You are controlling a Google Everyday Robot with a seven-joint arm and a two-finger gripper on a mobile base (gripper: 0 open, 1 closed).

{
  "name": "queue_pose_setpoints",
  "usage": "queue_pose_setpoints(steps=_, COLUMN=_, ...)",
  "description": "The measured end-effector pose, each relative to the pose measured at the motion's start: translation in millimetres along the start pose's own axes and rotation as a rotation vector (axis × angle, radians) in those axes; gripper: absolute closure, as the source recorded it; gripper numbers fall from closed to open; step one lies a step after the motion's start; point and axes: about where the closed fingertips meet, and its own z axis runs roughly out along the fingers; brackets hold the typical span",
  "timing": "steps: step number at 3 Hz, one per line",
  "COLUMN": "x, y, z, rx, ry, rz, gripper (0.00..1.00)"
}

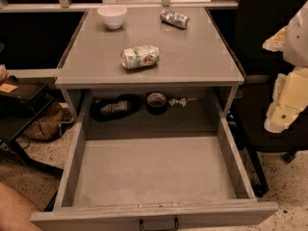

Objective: Place 7up can into top drawer

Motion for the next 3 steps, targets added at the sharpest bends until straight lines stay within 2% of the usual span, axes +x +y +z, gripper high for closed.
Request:
queue_pose_setpoints(steps=2, x=-5.8, y=-4.1, z=8.1, rx=0.006, ry=-0.017, rz=-0.001, gripper=0.0)
queue_pose_setpoints(steps=3, x=-48.4, y=-31.4, z=54.5, rx=-0.001, ry=-0.092, rz=-0.075, gripper=0.0)
